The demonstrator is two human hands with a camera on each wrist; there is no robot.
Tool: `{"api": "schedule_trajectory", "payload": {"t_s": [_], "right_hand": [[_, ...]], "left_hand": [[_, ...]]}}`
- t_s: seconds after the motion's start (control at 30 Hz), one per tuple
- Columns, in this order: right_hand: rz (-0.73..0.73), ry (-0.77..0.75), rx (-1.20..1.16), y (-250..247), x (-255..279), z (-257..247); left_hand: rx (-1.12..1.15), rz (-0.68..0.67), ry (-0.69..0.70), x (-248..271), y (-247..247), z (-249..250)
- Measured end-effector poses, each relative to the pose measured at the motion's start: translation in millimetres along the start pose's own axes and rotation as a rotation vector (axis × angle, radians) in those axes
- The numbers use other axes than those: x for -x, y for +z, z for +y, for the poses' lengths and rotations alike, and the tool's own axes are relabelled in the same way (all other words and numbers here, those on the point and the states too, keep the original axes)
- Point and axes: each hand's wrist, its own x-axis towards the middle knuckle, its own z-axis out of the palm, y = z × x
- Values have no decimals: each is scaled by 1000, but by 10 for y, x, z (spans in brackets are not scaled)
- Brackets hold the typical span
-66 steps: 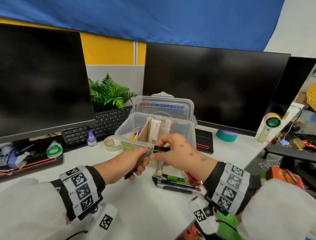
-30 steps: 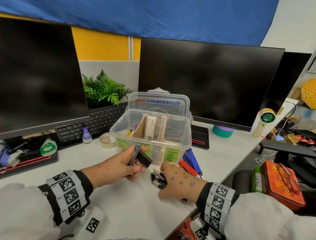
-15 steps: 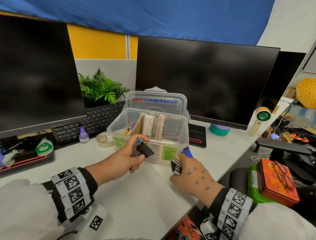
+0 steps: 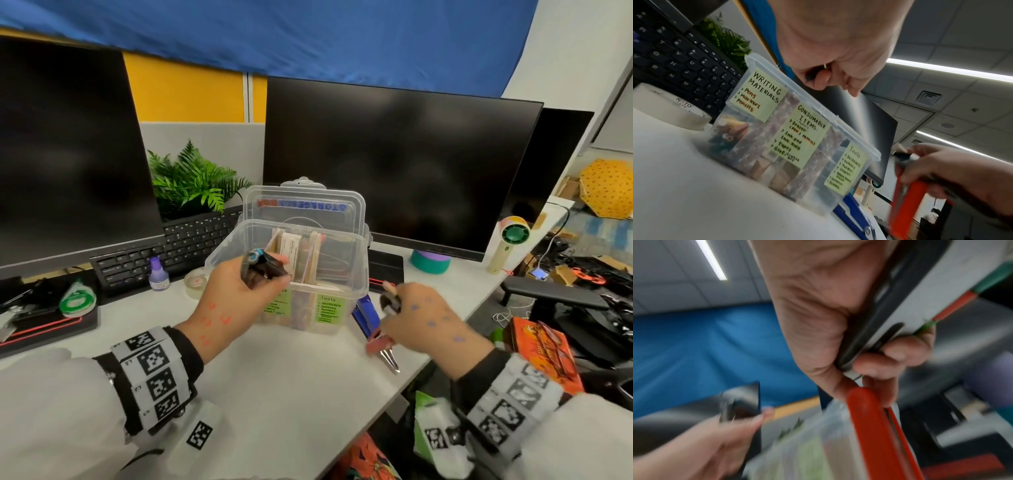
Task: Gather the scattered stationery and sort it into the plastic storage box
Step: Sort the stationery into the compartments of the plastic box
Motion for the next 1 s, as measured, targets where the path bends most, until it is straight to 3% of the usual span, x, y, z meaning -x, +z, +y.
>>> {"api": "schedule_trajectory", "payload": {"t_s": [0.17, 0.23, 0.37, 0.47, 0.8, 1.0], "right_hand": [[251, -48, -242, -723, -3, -77], [168, 12, -320, -641, -101, -76], [-181, 157, -277, 344, -6, 163], [-136, 136, -280, 718, 121, 268], [26, 21, -317, 805, 168, 241], [-67, 66, -308, 681, 43, 171]], "left_hand": [[-105, 62, -47, -160, -60, 43], [-197, 30, -43, -144, -24, 49], [-171, -23, 0, -39, 40, -52], [-178, -92, 69, 10, 61, -135], [-104, -231, 38, 80, 211, -92], [-116, -234, -19, 28, 233, -65]]}}
